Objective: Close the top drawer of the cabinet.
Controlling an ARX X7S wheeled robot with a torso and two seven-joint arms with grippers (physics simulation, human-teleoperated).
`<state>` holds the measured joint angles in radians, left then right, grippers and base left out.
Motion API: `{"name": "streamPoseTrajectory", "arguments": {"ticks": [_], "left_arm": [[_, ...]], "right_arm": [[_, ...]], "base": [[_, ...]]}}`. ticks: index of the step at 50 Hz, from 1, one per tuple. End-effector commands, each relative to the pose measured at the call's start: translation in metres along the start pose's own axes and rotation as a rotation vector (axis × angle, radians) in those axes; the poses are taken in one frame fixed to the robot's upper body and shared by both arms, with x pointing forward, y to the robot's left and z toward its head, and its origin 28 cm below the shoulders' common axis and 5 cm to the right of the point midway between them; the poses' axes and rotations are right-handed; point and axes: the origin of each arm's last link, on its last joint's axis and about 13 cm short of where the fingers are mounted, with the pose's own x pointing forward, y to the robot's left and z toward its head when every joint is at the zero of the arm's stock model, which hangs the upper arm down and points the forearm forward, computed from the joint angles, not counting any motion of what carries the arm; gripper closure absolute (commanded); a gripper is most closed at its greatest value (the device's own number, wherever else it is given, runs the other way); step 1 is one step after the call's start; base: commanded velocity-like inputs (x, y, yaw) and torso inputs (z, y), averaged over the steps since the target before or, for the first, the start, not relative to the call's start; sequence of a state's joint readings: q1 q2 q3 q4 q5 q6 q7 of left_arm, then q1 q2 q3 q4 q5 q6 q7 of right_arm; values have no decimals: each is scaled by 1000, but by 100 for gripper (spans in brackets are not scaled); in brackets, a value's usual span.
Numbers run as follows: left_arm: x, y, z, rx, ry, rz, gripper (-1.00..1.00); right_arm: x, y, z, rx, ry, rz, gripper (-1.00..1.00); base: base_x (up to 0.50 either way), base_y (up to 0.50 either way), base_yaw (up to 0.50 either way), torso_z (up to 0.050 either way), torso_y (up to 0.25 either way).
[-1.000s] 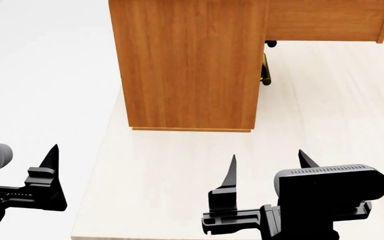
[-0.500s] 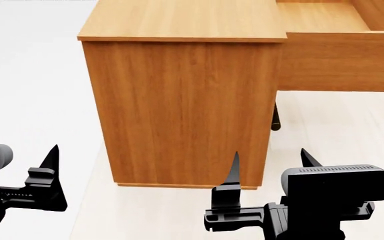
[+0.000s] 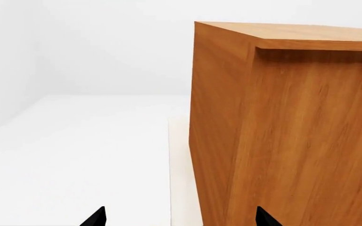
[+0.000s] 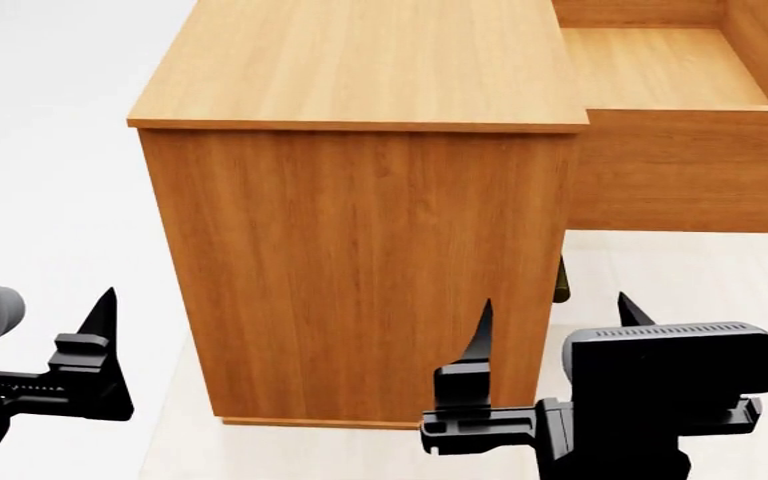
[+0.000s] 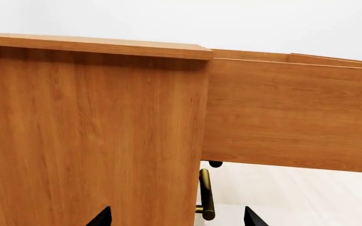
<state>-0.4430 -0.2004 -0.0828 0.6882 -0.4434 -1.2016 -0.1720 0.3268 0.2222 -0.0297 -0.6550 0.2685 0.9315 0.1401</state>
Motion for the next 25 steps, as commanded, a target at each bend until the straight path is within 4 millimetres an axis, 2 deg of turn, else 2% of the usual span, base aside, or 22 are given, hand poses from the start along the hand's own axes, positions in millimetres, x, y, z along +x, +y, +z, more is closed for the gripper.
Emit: {"name": "streamPoseTrajectory", "arguments": {"ticks": [1, 3, 4, 6, 10, 14, 21, 23, 25], "left_arm": [[0, 1, -4, 8, -18, 17, -100], [1, 2, -6, 4, -13, 18, -100], [1, 2, -10, -3, -1, 19, -100], [1, 2, -12, -3, 1, 20, -100], [-2, 1, -16, 6, -14, 25, -100], [-2, 0, -21, 7, -6, 13, -100], [-1, 0, -23, 10, -3, 10, -100], [0, 0, -25, 10, 4, 11, -100], [0, 0, -26, 9, 7, 10, -100]], "right_arm": [[8, -22, 2, -26, -5, -110, -100], [8, -26, 0, -45, 1, -137, -100], [6, -39, -3, -84, 19, -202, -100], [6, -48, -5, -94, 25, -252, -100], [11, -89, -5, -152, 50, -473, -100], [9, -114, 0, -195, 53, -589, -100], [12, -155, -7, -211, 108, -739, -100], [14, -173, -12, -208, 158, -816, -100], [14, -181, -12, -215, 169, -852, -100]], "base": [[0, 0, 0, 0, 0], [0, 0, 0, 0, 0], [0, 0, 0, 0, 0], [0, 0, 0, 0, 0], [0, 0, 0, 0, 0], [0, 0, 0, 0, 0], [0, 0, 0, 0, 0], [0, 0, 0, 0, 0], [0, 0, 0, 0, 0]]}}
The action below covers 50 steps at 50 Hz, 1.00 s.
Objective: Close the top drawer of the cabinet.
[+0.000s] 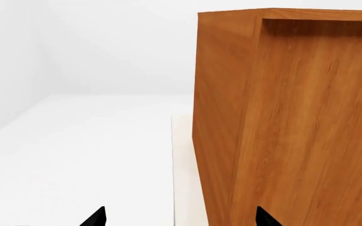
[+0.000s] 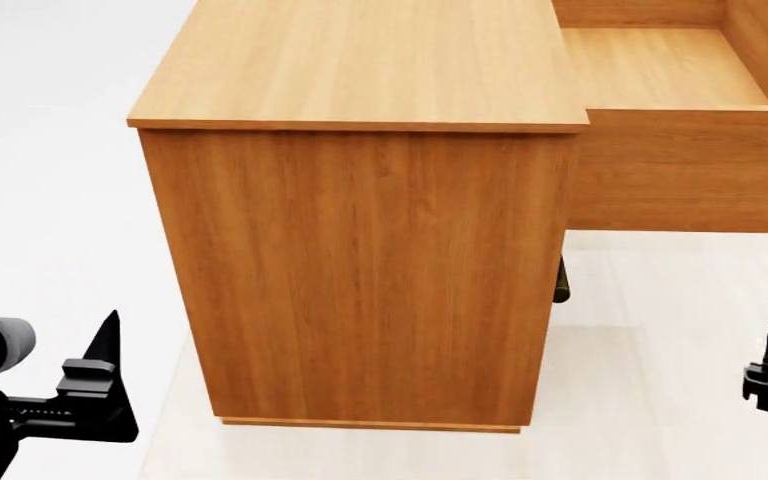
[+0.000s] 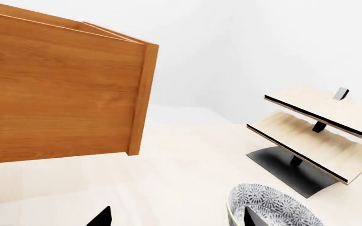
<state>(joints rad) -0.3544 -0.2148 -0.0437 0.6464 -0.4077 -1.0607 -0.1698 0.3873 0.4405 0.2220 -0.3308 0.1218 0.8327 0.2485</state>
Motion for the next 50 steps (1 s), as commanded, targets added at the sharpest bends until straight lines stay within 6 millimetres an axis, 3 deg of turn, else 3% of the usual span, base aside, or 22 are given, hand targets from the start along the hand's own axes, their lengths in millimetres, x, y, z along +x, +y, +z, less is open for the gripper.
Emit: {"name": "streamPoseTrajectory", "arguments": {"ticks": [1, 9, 17, 20, 26, 30, 37, 41, 43, 50], "left_arm": [[0, -1, -7, 2, 10, -4, -100], [1, -2, -7, 4, 10, -8, -100], [1, 0, -7, 2, 14, -3, -100], [2, 1, -6, 4, 13, 3, -100], [2, 0, -5, 9, 11, 6, -100], [2, 1, -4, 7, 12, 10, -100], [1, 3, -9, -4, 21, 21, -100], [1, 3, -9, -5, 20, 22, -100], [-1, 3, -10, -4, 19, 26, -100], [-2, 2, -8, -9, 16, 21, -100]], "right_arm": [[40, -60, -13, -72, 104, -298, -100], [65, -87, 1, -118, 133, -454, -100], [90, -90, 12, -184, 147, -567, -100], [106, -86, 29, -167, 154, -602, -100], [136, -65, 53, -200, 125, -616, -100], [150, -53, 52, -221, 140, -627, -100], [150, -23, 54, -235, 130, -527, -100], [151, -20, 56, -242, 123, -518, -100], [151, -5, 69, -258, 84, -454, -100], [150, 19, 77, -281, 56, -398, -100]], "base": [[0, 0, 0, 0, 0], [0, 0, 0, 0, 0], [0, 0, 0, 0, 0], [0, 0, 0, 0, 0], [0, 0, 0, 0, 0], [0, 0, 0, 0, 0], [0, 0, 0, 0, 0], [0, 0, 0, 0, 0], [0, 0, 0, 0, 0], [0, 0, 0, 0, 0]]}}
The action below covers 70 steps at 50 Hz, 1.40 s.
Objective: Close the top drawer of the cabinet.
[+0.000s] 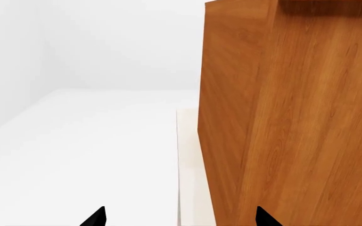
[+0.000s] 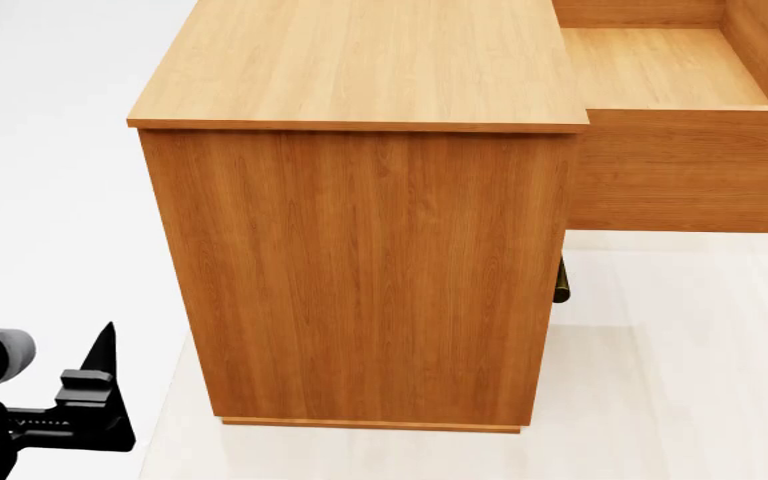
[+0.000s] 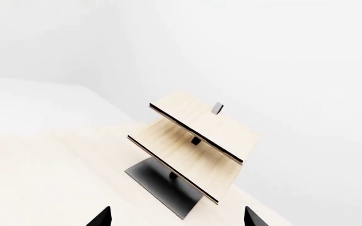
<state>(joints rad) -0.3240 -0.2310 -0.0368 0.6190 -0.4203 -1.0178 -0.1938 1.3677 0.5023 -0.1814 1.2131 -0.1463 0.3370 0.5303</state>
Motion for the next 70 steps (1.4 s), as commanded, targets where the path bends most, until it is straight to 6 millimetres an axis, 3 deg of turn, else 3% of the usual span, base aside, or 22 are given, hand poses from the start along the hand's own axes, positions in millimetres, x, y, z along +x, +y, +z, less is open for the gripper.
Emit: {"name": "streamPoseTrajectory", "arguments": {"ticks": [1, 13, 28, 44, 59, 70], "left_arm": [[-2, 0, 0, -6, -3, 2, -100], [0, 1, 1, -9, -4, 5, -100], [0, 2, 2, -6, -6, 6, -100], [0, 0, 2, -4, -4, -1, -100], [0, 2, 0, -8, 2, 1, -100], [1, 4, -3, -11, 10, 7, -100]], "right_arm": [[-17, 25, 26, -31, -71, 81, -100], [-54, 70, 39, -55, -218, 319, -100], [-81, 96, 50, -10, -310, 499, -100], [-99, 115, 40, 16, -344, 641, -100], [-138, 144, 22, 7, -427, 833, -100], [-150, 151, 15, 17, -449, 900, -100]], "base": [[0, 0, 0, 0, 0], [0, 0, 0, 0, 0], [0, 0, 0, 0, 0], [0, 0, 0, 0, 0], [0, 0, 0, 0, 0], [0, 0, 0, 0, 0]]}}
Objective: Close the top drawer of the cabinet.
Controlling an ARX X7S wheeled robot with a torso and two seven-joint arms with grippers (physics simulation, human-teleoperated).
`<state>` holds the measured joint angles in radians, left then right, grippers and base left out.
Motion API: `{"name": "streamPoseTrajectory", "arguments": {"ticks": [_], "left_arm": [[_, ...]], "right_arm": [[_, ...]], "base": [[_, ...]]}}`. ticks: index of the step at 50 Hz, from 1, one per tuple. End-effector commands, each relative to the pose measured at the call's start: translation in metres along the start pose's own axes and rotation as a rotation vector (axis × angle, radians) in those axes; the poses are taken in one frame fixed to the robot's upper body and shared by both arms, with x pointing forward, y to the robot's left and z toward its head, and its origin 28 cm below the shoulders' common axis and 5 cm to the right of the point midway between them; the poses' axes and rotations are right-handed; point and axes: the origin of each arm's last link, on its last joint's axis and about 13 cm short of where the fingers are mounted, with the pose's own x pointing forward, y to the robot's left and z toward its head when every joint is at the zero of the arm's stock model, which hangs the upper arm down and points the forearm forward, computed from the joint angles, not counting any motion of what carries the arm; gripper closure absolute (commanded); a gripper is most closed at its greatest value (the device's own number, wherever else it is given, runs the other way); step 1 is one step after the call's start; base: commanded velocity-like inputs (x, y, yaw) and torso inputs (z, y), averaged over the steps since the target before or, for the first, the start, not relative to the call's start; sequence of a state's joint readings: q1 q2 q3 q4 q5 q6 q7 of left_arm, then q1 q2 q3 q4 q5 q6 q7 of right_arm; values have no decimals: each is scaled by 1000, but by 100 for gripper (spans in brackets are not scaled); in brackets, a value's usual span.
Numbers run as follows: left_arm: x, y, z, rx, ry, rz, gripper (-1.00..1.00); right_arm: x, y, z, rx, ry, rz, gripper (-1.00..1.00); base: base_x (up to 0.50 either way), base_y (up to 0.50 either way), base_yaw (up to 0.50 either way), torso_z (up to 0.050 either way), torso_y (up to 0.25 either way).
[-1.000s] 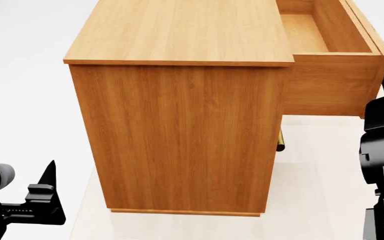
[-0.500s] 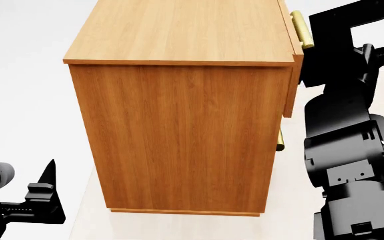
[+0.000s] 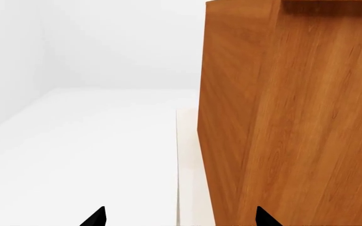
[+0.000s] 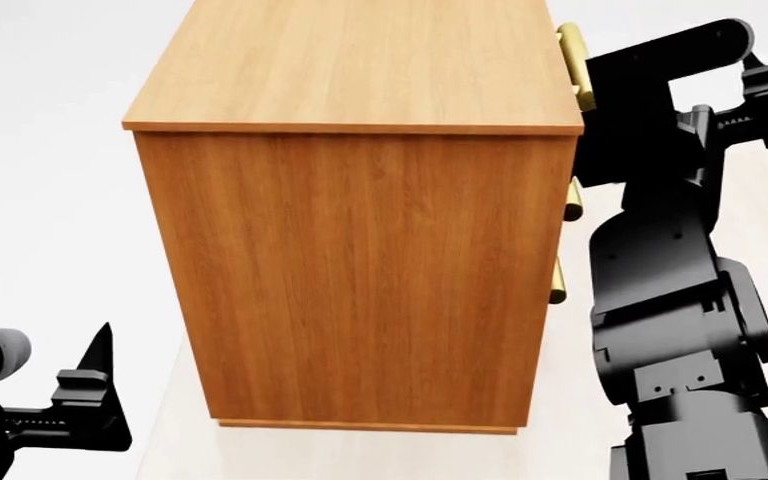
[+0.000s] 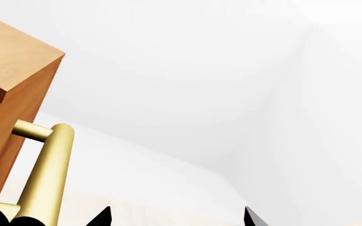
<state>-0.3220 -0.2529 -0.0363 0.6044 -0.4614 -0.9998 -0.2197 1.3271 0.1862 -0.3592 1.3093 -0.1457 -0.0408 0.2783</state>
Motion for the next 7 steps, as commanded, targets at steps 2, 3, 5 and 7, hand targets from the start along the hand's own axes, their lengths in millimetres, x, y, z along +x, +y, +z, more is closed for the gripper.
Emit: {"name": "streamPoseTrajectory", "arguments": {"ticks": [2, 3, 5, 7], "left_arm": [[1, 1, -3, -3, 7, 4, -100], [1, 1, -3, -4, 8, 3, -100], [2, 2, -4, -5, 11, 5, -100], [3, 2, -5, -6, 14, 7, -100]], "right_arm": [[-28, 67, -3, 42, -49, 299, -100], [-28, 67, -4, 45, -48, 300, -100], [-29, 66, -7, 48, -43, 296, -100], [-28, 63, -10, 66, -35, 282, -100]], "base": [[0, 0, 0, 0, 0], [0, 0, 0, 0, 0], [0, 0, 0, 0, 0], [0, 0, 0, -8, 0]]}}
